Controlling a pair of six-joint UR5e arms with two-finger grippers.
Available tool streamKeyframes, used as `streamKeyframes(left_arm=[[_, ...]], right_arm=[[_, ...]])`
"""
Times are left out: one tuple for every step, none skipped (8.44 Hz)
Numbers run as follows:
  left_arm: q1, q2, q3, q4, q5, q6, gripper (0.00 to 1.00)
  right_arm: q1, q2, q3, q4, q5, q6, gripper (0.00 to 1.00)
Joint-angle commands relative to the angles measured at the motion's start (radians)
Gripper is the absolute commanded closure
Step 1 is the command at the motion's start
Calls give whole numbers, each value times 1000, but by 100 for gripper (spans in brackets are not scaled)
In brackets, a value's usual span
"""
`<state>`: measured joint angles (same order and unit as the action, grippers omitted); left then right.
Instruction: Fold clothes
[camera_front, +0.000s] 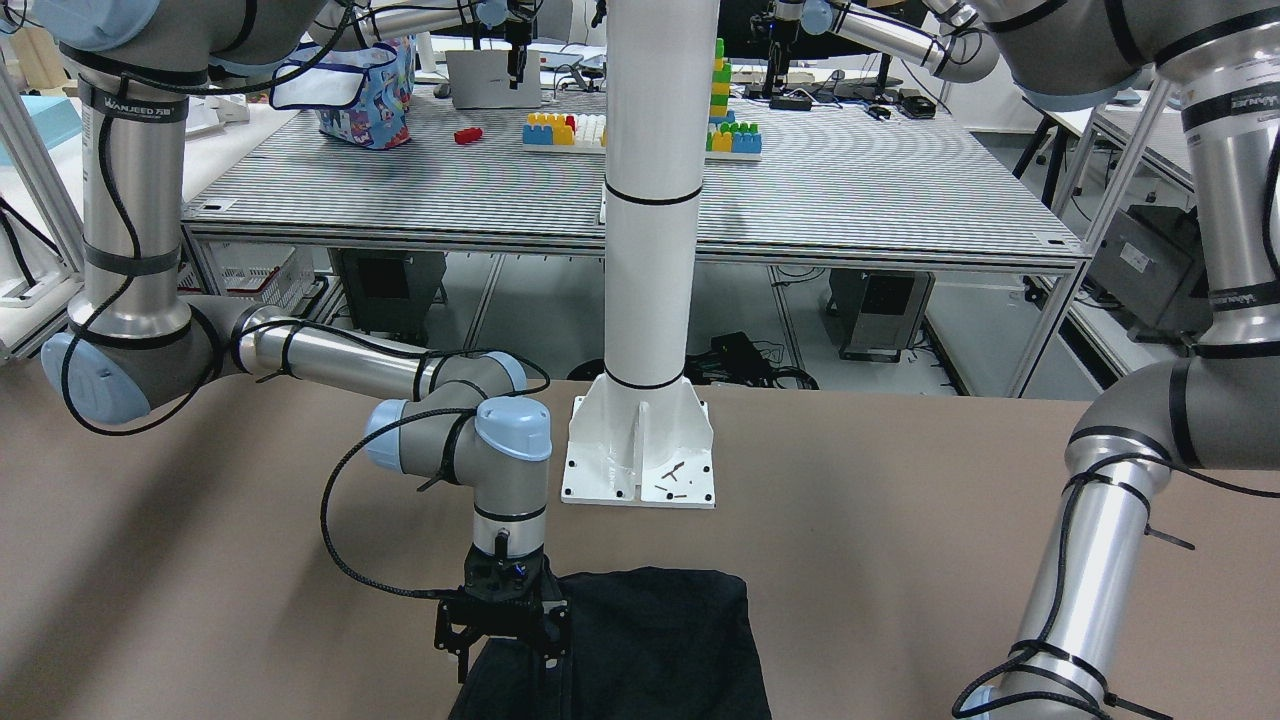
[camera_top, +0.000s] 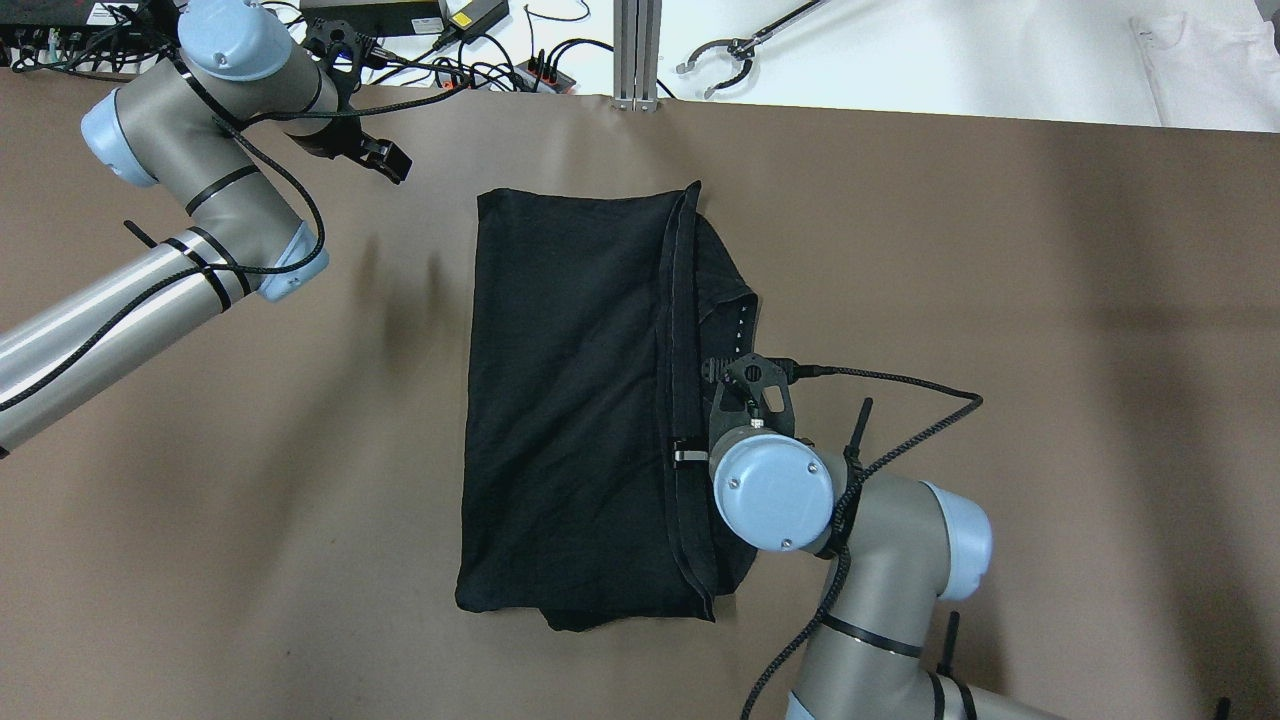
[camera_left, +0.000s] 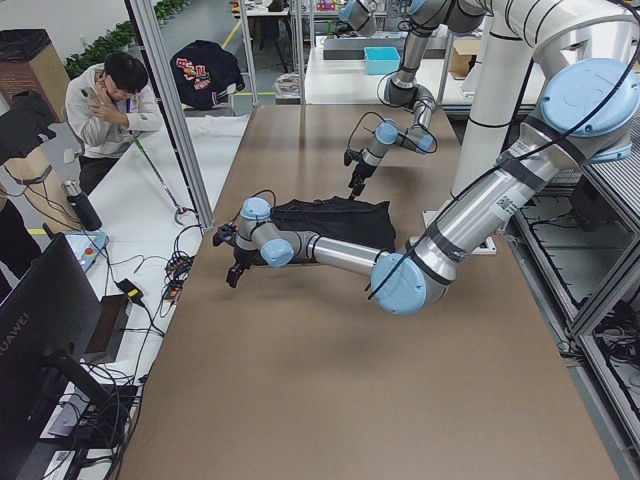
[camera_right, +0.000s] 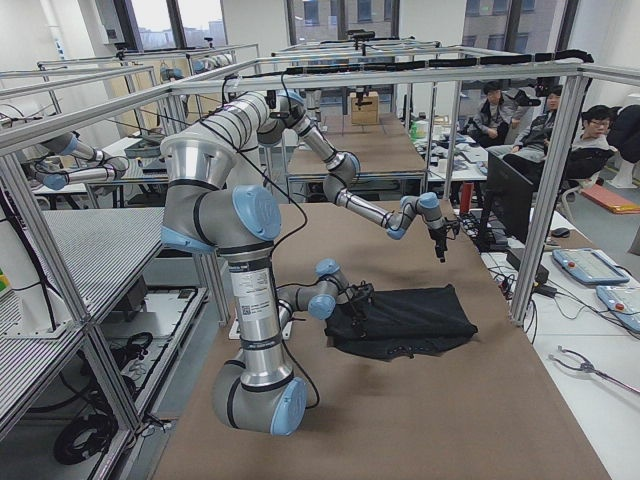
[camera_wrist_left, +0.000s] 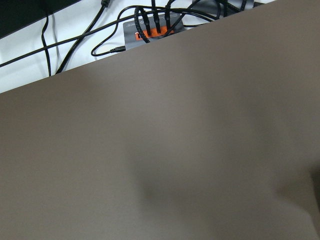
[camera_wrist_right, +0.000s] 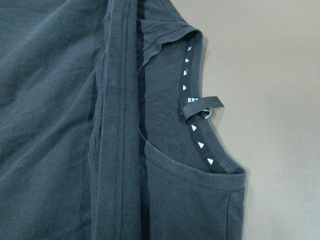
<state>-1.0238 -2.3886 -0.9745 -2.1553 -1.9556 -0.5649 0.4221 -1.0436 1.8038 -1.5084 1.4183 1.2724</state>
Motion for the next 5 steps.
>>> streamKeyframes(left_arm=[[7,3,-4,0,0,-3,0],[8,3,-3,0,0,-1,0],[8,3,-4,0,0,-1,0],[8,3,-3,0,0,-1,0],[8,3,-3,0,0,-1,0]], right_arm=[[58,167,-197,-81,60,-87,6],[64,215,-257,-79,68,-87,6],[66,240,-289,-79,68,-87,6],[66,244,-311,-79,80,-87,6],[67,244,-316,-81,83,-96,6]])
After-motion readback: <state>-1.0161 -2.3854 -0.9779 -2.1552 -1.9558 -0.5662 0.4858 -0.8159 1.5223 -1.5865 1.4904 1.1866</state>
